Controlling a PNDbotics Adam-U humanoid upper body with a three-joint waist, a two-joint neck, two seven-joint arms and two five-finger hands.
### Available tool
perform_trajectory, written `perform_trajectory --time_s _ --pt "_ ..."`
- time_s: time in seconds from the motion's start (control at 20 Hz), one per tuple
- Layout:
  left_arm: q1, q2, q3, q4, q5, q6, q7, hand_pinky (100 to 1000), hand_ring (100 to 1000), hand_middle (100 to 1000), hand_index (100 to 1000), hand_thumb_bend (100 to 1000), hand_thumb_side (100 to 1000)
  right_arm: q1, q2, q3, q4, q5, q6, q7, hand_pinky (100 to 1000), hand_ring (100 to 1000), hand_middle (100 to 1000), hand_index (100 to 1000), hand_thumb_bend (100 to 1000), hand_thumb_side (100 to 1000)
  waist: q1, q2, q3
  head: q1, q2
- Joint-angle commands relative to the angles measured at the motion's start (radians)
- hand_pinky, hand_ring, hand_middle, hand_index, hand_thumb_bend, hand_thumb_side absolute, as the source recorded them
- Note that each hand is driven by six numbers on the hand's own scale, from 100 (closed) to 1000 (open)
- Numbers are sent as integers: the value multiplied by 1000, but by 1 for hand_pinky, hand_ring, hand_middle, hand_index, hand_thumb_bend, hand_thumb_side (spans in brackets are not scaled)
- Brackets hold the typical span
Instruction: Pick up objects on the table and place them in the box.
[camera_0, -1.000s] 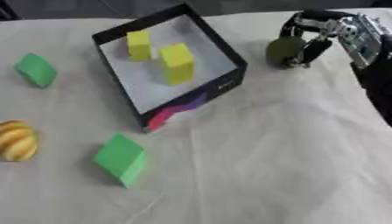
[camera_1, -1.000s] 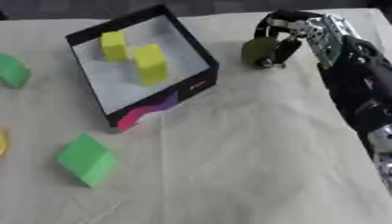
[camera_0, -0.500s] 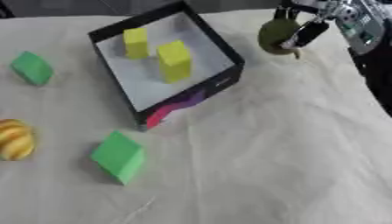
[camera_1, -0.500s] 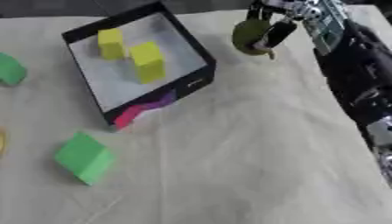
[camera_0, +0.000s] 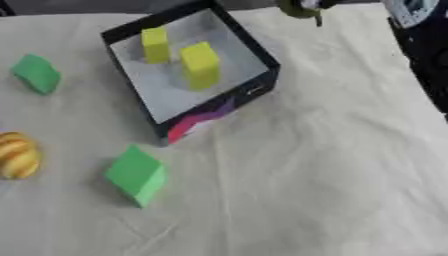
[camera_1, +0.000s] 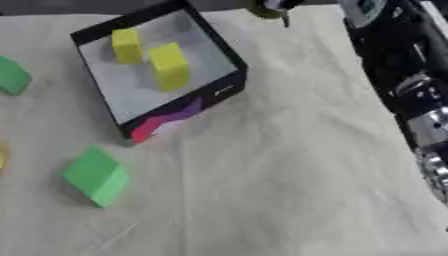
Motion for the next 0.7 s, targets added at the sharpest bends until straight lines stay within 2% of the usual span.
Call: perform_trajectory --time_s 0.05,0.35,0.45,0.6,0.7 --pt "-16 34 8 -25 6 -8 12 707 623 670 699 284 580 -44 32 6 -31 -21 21 1 643 392 435 567 361 100 8 -48 5 -8 3" --pt "-33 32 11 -30 15 -20 59 723 659 713 708 313 571 -56 128 18 -16 26 49 -18 634 382 425 552 342 100 11 -50 20 -19 8" --pt "-35 30 13 -26 13 -14 73 722 658 709 707 308 577 -46 150 7 -1 44 91 -62 624 382 429 564 281 100 11 -49 26 -21 7" --pt "-34 28 19 -22 13 -7 100 723 660 704 705 318 573 -33 170 0 18 69 176 -155 624 382 427 560 275 100 9 -46 32 -24 5" --pt "-38 27 23 -23 15 -11 125 722 660 704 704 323 568 -21 184 13 38 102 184 -165 626 387 430 560 295 100 9 -43 36 -28 4"
